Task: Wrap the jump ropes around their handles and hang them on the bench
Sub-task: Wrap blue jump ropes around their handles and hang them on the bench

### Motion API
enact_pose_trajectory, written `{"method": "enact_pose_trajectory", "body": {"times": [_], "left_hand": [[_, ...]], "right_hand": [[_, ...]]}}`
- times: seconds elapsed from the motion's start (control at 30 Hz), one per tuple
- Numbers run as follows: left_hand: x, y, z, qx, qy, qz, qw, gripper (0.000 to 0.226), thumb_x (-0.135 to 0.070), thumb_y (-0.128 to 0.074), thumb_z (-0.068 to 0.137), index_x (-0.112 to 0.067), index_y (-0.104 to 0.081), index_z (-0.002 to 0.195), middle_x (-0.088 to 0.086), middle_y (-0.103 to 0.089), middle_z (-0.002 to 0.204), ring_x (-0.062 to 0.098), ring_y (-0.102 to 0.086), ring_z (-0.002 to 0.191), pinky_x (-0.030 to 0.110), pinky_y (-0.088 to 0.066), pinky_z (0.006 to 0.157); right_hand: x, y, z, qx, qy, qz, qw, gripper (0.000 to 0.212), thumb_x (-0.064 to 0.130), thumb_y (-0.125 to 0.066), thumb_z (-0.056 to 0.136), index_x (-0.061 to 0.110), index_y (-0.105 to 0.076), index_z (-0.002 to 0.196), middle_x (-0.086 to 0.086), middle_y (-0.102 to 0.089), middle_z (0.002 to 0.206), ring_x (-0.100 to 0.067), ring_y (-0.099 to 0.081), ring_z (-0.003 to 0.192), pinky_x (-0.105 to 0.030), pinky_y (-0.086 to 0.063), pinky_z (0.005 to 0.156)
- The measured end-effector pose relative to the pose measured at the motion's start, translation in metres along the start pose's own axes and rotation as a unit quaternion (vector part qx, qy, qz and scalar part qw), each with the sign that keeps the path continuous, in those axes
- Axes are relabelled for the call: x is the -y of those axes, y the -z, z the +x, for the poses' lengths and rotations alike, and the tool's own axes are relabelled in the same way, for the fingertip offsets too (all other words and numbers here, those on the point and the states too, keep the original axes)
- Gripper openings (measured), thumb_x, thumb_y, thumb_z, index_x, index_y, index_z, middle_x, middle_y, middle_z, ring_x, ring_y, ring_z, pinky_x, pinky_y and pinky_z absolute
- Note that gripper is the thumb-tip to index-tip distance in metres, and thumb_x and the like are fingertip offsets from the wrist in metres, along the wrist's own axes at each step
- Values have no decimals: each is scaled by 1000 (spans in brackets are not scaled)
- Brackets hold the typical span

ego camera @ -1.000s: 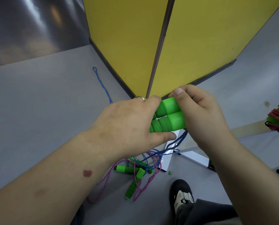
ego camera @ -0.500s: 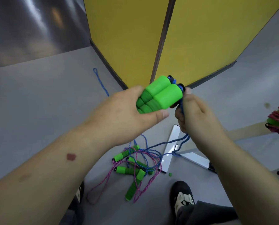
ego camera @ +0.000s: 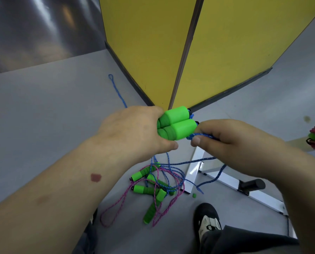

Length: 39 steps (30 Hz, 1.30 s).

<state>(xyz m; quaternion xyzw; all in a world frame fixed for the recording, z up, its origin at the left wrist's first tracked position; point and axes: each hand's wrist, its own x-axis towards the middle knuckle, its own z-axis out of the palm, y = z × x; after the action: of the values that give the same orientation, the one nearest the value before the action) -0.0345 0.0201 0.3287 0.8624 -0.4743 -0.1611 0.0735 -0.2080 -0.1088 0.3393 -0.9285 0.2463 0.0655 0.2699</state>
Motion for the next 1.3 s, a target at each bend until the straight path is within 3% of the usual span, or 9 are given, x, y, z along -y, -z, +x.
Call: {"method": "enact_pose_trajectory", "body": {"times": [0.27, 0.47, 0.73, 0.8, 0.9, 0.97, 1.1, 1.2, 1.3], "left_hand": [[2, 4, -2, 67, -70, 40, 994, 54, -78, -74, 67, -40, -56, 101, -12, -57, 80, 5, -52, 72, 30, -36, 58], [-4, 8, -11, 123, -149, 28, 981, 49, -77, -76, 65, -42, -51, 88, -14, -58, 76, -1, -52, 69, 29, -37, 57], [6, 11, -8, 100, -121, 21, 987, 53, -77, -75, 67, -43, -57, 104, -14, -61, 81, 2, -56, 74, 30, -47, 63], [13, 10, -3, 57, -80, 31, 995, 53, -78, -73, 68, -41, -56, 103, -13, -58, 81, 11, -58, 78, 33, -49, 67], [22, 14, 2, -17, -10, 17, 1000, 55, -78, -70, 70, -38, -55, 105, -10, -58, 85, 22, -59, 83, 35, -49, 69], [21, 16, 2, -42, 5, 22, 999, 54, -77, -69, 72, -37, -54, 105, -8, -58, 86, 24, -59, 84, 34, -43, 66], [15, 12, 0, -44, -28, 34, 998, 54, -79, -69, 71, -38, -52, 102, -9, -55, 84, 23, -55, 83, 34, -36, 62], [13, 12, -1, -27, -58, 13, 998, 56, -80, -70, 70, -39, -54, 105, -11, -58, 84, 19, -57, 83, 35, -44, 66], [11, 17, -2, -11, -64, -76, 995, 54, -75, -76, 68, -40, -58, 104, -11, -62, 82, 9, -60, 77, 34, -50, 65]], "right_hand": [[-11, 2, 7, -73, 23, 212, 974, 24, 42, -77, 75, 19, -71, 76, 10, -49, 55, -8, -40, 52, -24, -35, 51], [-17, -4, 15, -112, 11, 356, 928, 20, 36, -76, 73, 17, -70, 73, -3, -48, 61, -17, -38, 57, -26, -34, 51], [-15, -10, 22, -144, -26, 489, 860, 19, 35, -72, 76, 17, -68, 76, 1, -31, 53, -12, -26, 44, -22, -29, 44], [-16, -7, 20, -187, -60, 472, 860, 20, 34, -70, 86, 16, -68, 80, -1, -31, 52, -16, -26, 47, -26, -28, 50], [-28, -9, 19, -231, -139, 263, 926, 22, 35, -64, 93, 15, -68, 87, -10, -43, 65, -20, -39, 59, -35, -36, 60], [-29, -13, 20, -219, -150, 202, 943, 12, 28, -63, 88, 23, -68, 98, -1, -63, 80, -13, -57, 73, -35, -47, 71], [-20, -18, 25, -185, -71, 313, 929, 73, 15, -53, 66, 38, -53, 136, 17, -60, 133, 7, -51, 127, -33, -39, 110], [-17, -25, 26, -84, -10, 404, 911, 89, 4, -59, 67, 34, -40, 149, 14, -62, 133, -3, -59, 121, -31, -47, 98], [-17, -33, 28, -26, 26, 466, 884, 67, 0, -68, 75, 18, -54, 138, -5, -71, 118, -22, -67, 106, -32, -53, 89]]}}
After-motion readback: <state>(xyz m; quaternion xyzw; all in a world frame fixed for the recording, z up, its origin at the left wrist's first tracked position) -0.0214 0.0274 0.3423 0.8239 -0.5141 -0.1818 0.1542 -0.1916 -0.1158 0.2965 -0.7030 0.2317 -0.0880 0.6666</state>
